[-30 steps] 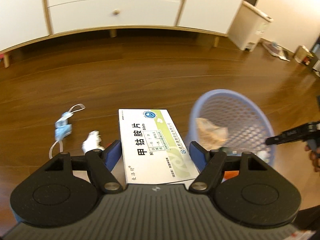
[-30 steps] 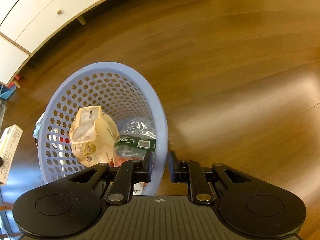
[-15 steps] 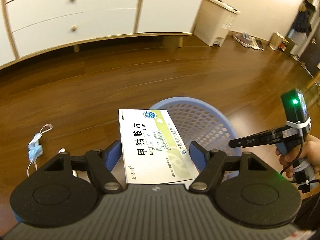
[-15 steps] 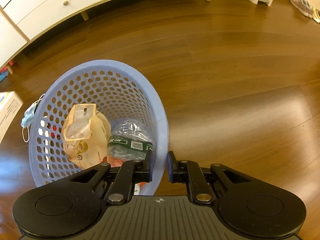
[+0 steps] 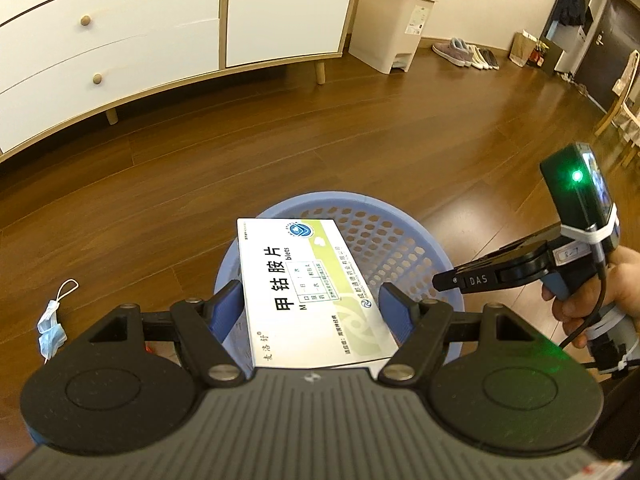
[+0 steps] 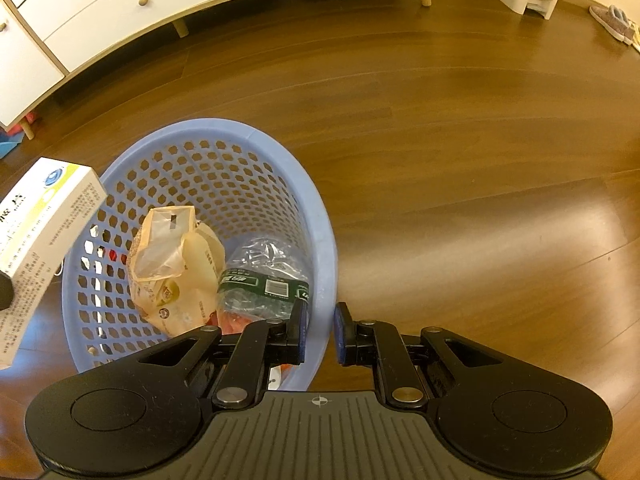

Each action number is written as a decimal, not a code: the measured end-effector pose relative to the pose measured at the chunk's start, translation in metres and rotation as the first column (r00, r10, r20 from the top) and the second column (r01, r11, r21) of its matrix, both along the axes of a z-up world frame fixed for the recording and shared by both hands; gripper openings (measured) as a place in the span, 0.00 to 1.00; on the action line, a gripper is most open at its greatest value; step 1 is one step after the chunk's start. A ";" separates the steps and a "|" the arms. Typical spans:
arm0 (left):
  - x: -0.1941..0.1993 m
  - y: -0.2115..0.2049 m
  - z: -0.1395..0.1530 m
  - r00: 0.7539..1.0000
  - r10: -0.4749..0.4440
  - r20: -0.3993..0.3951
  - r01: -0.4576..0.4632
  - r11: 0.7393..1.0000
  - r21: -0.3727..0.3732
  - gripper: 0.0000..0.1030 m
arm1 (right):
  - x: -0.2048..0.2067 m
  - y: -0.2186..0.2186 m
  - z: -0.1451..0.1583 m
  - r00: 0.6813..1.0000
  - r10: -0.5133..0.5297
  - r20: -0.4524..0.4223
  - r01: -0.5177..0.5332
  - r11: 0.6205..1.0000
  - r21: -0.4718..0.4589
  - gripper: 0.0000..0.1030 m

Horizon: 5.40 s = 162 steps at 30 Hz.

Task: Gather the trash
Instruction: 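Carry the medicine box over the wastebasket and open the left tool, then move the left tool down to the beige fabric item by the brush, then close the left tool on the beige fabric item, then carry the beige fabric item into the wastebasket and open the left tool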

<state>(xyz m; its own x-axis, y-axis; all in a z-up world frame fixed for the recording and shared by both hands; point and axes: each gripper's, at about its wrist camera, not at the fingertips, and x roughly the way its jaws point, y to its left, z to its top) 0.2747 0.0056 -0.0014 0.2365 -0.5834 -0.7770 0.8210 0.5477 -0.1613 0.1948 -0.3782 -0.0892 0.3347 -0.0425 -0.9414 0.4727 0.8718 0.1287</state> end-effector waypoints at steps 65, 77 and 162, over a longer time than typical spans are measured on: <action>0.059 0.142 -0.079 0.935 0.320 0.150 -0.351 0.891 0.287 0.67 | 0.009 0.029 0.002 0.996 0.070 -0.058 -0.079 0.981 -0.177 0.10; 0.060 0.153 -0.095 0.927 0.349 0.134 -0.373 0.883 0.286 0.67 | 0.007 0.026 0.008 0.997 0.060 -0.046 -0.066 0.986 -0.156 0.10; 0.029 0.121 -0.037 0.973 0.228 0.040 -0.231 0.968 0.101 0.20 | 0.011 0.025 0.007 0.996 0.090 -0.027 -0.093 0.984 -0.152 0.10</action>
